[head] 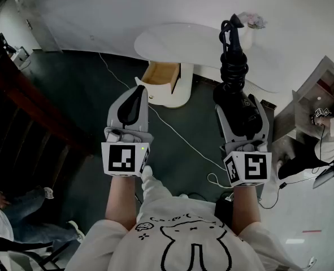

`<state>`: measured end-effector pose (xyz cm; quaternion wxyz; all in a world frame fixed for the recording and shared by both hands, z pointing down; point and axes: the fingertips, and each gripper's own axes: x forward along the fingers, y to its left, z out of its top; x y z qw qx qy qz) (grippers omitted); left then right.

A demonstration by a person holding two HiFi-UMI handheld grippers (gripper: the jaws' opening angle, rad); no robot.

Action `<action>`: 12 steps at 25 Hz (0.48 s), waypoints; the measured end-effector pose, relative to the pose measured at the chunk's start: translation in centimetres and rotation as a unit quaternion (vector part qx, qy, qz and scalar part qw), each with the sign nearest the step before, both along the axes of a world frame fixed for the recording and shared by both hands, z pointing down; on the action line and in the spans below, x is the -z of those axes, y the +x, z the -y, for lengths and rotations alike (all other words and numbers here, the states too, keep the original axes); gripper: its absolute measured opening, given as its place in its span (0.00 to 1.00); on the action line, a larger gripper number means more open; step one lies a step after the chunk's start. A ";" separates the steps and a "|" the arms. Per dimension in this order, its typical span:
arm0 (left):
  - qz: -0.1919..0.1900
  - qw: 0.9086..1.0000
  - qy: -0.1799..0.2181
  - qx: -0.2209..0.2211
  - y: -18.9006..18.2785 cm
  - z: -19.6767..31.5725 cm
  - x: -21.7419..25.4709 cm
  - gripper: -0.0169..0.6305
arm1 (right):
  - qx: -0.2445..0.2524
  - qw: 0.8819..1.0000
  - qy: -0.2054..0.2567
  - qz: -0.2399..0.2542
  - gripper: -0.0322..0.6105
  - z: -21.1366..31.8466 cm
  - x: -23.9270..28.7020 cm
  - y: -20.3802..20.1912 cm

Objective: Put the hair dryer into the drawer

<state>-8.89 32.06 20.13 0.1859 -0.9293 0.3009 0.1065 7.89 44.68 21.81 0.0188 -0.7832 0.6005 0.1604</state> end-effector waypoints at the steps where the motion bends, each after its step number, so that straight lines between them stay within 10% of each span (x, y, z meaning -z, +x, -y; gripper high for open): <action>1: 0.001 1.000 -0.001 0.001 -0.1 0.1 0.0 0.06 | -0.001 1.000 -0.002 0.002 0.60 0.0 -0.1 0.0; 12: 0.007 1.000 -0.008 0.011 1.0 1.5 -1.1 0.06 | -0.009 1.000 -0.016 0.006 0.60 1.1 -1.7 2.2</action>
